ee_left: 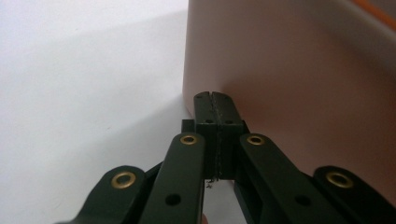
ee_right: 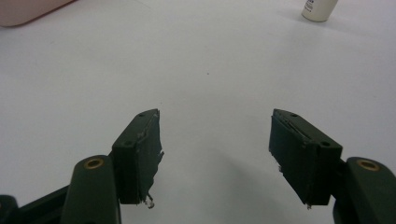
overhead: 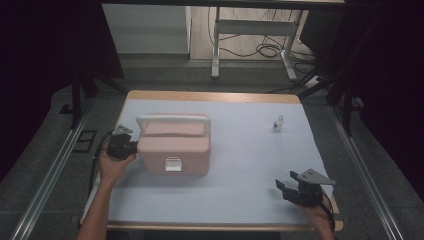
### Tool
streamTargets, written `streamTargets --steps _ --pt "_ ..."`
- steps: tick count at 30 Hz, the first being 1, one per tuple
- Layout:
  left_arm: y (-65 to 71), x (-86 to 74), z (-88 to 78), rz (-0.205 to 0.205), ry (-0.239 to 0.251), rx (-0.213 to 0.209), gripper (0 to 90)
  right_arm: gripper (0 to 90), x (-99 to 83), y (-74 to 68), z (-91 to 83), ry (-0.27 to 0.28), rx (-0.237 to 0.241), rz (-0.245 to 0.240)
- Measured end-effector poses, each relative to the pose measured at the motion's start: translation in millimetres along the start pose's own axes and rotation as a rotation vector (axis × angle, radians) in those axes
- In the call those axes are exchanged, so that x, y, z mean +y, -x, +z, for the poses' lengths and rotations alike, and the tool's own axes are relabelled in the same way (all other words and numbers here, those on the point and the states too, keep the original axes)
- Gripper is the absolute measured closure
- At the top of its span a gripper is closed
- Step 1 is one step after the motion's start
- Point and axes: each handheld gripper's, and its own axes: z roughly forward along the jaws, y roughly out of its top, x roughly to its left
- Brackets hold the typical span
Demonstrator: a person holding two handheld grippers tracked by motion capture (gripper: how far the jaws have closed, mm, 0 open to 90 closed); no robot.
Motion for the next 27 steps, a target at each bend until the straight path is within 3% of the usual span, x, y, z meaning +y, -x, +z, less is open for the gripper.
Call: streamTargets --steps 10,19,23,27 --pt "16.9 4.8 8.6 0.03 -0.004 -0.022 90.0 34.4 0.3 -1.2 -0.3 0.011 -0.004 -0.008" --pt "27.1 4.7 21.4 0.016 0.001 -0.065 90.0 34.4 0.3 -1.5 0.2 0.008 0.003 -0.008" --pt "37.1 8.7 27.1 0.046 -0.013 -0.065 90.0 34.4 0.2 -1.7 0.5 0.006 0.004 -0.011" --pt "48.6 12.3 32.0 0.064 -0.013 -0.092 90.0 34.4 0.2 -1.7 0.2 0.006 0.004 -0.011"
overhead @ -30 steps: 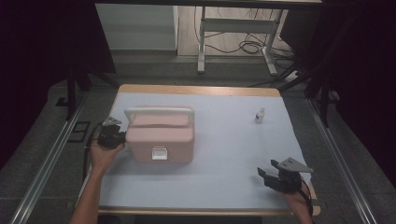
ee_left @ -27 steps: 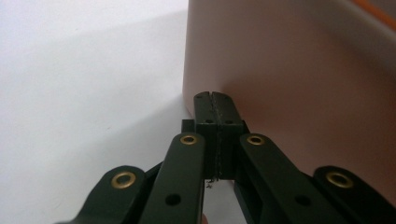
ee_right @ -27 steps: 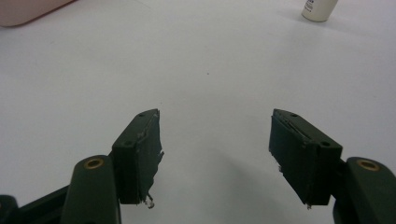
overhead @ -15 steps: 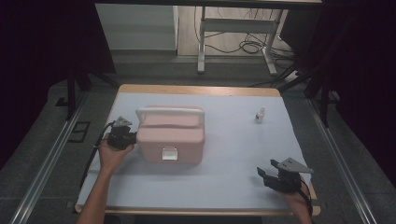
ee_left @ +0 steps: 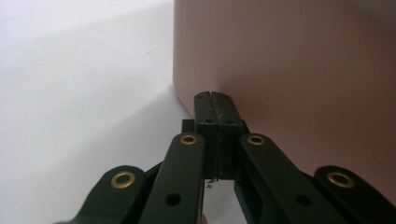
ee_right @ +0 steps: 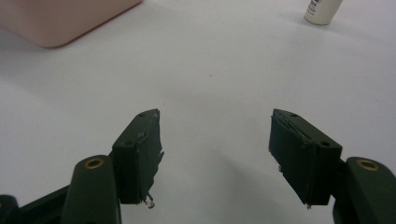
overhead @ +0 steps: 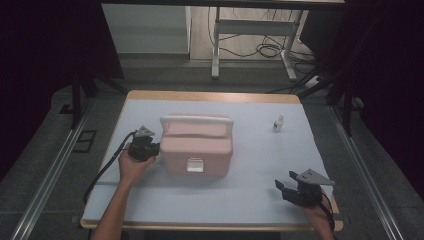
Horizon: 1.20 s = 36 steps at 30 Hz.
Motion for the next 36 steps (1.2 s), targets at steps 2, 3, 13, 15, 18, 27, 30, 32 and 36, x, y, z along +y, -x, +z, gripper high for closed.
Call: streamTargets --steps 2,3,13,15,18,27,30,32,36 --pt "5.1 0.7 2.3 0.004 0.002 -0.017 90.0 34.4 -0.1 0.7 -0.5 0.004 -0.002 0.002" --pt "7.8 0.9 3.4 0.007 0.001 -0.025 90.0 34.4 -0.2 1.0 -0.6 0.003 -0.002 0.003" --pt "23.6 -1.5 9.8 0.039 -0.001 -0.087 90.0 34.4 -0.2 0.4 0.0 0.0 -0.002 0.002" --pt "25.4 -2.7 10.3 0.042 0.001 -0.095 90.0 34.4 -0.2 0.5 0.1 0.0 -0.003 0.002" --pt "27.3 -3.4 11.5 0.037 0.0 -0.114 90.0 34.3 -0.1 0.2 0.5 -0.001 -0.002 0.0" --pt "31.5 -5.6 15.0 0.028 0.005 -0.131 90.0 34.3 -0.4 0.1 1.1 -0.002 -0.002 0.001" --pt "30.7 -5.2 15.1 0.026 0.008 -0.132 90.0 34.3 -0.4 -0.2 1.1 -0.001 -0.001 0.0" --pt "30.8 -5.2 13.6 0.025 0.021 -0.124 88.7 34.2 -0.5 0.1 0.9 -0.002 0.001 -0.001" --pt "31.9 -7.1 8.6 0.045 0.033 -0.09 81.5 33.6 -0.9 1.2 0.5 0.003 0.004 0.005"
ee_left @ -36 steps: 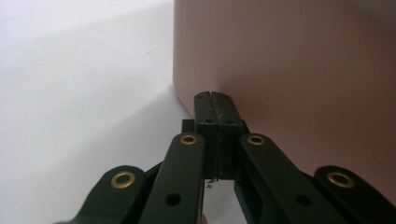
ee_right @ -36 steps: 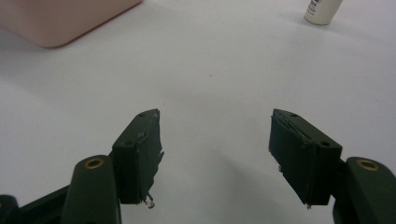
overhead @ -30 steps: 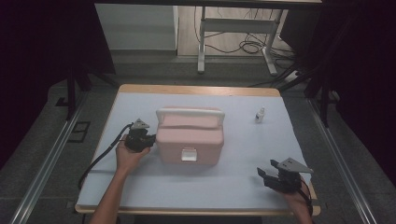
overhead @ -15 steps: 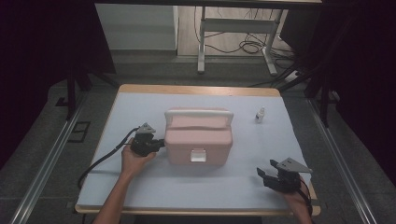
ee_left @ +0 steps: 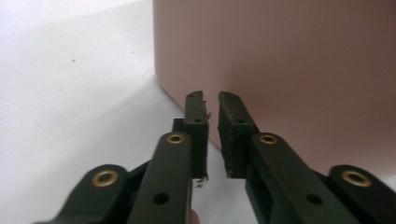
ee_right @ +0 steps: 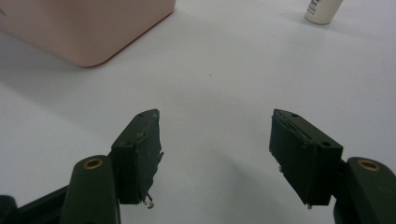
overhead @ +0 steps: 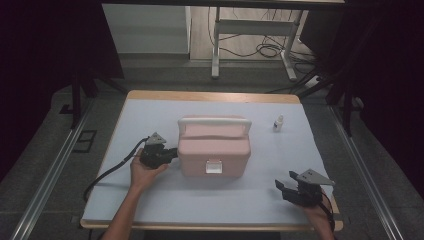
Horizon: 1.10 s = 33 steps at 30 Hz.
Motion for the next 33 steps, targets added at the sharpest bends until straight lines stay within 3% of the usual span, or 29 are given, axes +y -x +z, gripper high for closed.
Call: streamTargets --steps 3,6,7,9,11,14,17,19,22,27,30,33 --pt "2.5 -2.8 -6.5 0.035 0.013 0.023 75.6 33.3 0.2 0.8 -0.8 0.009 0.009 0.011" --pt "6.4 -6.1 -12.5 0.041 0.028 0.046 65.5 32.4 0.4 0.7 -1.5 0.022 0.012 0.013" --pt "9.7 -8.8 -15.6 0.054 0.019 0.046 59.7 32.2 0.5 0.6 -1.1 0.024 0.012 0.015" --pt "11.2 -10.5 -16.7 0.061 0.011 0.054 57.4 33.4 0.4 0.8 -0.9 0.022 0.014 0.02" --pt "13.9 -14.3 -17.7 0.072 -0.021 0.053 48.7 35.4 0.4 1.9 -1.5 0.021 0.014 0.056" --pt "19.0 -20.7 -20.9 0.091 -0.05 0.049 46.8 35.6 1.3 2.7 -2.4 0.028 0.024 0.076" --pt "18.6 -28.8 -26.2 0.047 -0.025 0.007 42.0 35.8 2.4 2.5 -4.2 0.015 0.006 0.049" --pt "14.5 -39.4 -33.0 0.026 -0.001 0.014 39.9 36.7 2.1 1.5 -3.6 -0.008 -0.008 0.031" --pt "12.8 -42.4 -36.3 0.02 -0.01 0.017 37.9 37.3 2.6 1.6 -3.1 -0.022 -0.006 0.034" --pt "9.1 -48.9 -44.2 -0.007 0.019 0.028 36.6 35.1 6.5 -2.1 -1.8 -0.065 -0.007 0.032" --pt "7.7 -51.1 -46.3 -0.001 0.018 0.049 37.8 35.9 7.6 -2.3 -2.0 -0.074 -0.015 0.044" --pt "7.6 -51.3 -45.2 0.006 0.007 0.043 37.9 36.3 11.2 -1.0 -1.5 -0.092 -0.01 0.068"
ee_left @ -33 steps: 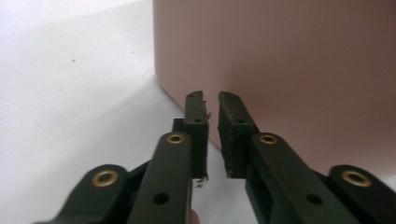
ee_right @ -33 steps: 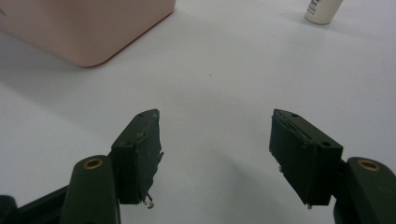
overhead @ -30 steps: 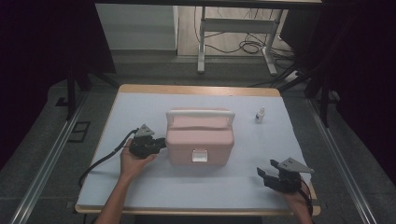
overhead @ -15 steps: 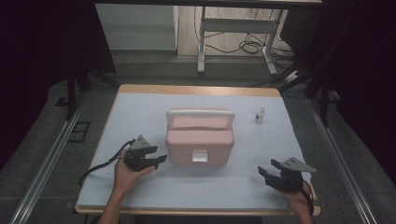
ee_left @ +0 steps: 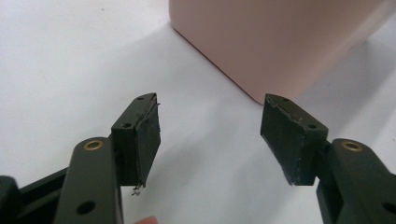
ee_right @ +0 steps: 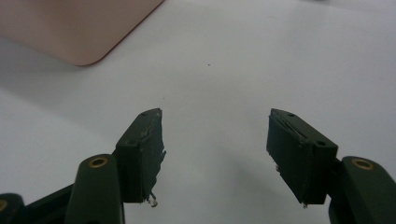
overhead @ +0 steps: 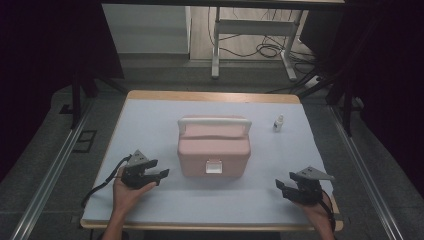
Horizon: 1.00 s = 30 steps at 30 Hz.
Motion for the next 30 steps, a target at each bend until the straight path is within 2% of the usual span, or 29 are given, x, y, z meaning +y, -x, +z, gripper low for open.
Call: streamTargets --steps 4,6,7,8,10,12,13,16,22,26,30 --pt "-0.5 0.5 3.2 0.007 -0.007 -0.009 37.9 35.5 14.0 0.9 1.8 -0.05 -0.002 0.005" --pt "-0.7 0.6 3.6 0.007 -0.008 -0.003 37.9 35.8 29.2 3.0 3.5 -0.096 -0.019 -0.004" --pt "-0.7 0.6 3.6 0.007 -0.008 -0.003 38.0 35.8 29.2 3.0 3.5 -0.096 -0.019 -0.004" --pt "-0.7 0.6 3.6 0.007 -0.008 -0.002 38.0 36.6 42.9 4.4 2.4 -0.126 -0.028 -0.017" --pt "-0.5 0.5 4.1 0.007 -0.006 -0.002 38.0 36.7 47.6 4.7 1.9 -0.134 -0.028 -0.021" --pt "-0.1 0.1 5.6 0.01 -0.011 -0.001 37.9 37.0 65.6 6.9 0.8 -0.153 -0.02 -0.026" --pt "0.5 -0.3 6.4 0.008 -0.014 0.003 37.9 37.0 65.6 6.9 0.8 -0.153 -0.02 -0.026" --pt "1.8 -1.6 9.6 0.013 -0.025 0.008 37.9 36.9 85.2 13.5 4.0 -0.18 -0.024 -0.031" --pt "3.1 -2.9 13.6 0.013 -0.034 0.011 37.8 37.7 98.4 25.6 9.7 -0.186 -0.043 -0.017" --pt "3.6 -3.4 15.5 0.015 -0.045 0.014 37.7 37.7 108.8 37.7 13.2 -0.2 -0.043 0.016" --pt "4.0 -4.2 16.6 0.019 -0.053 0.018 37.5 37.9 116.3 41.0 14.1 -0.201 -0.056 0.017"
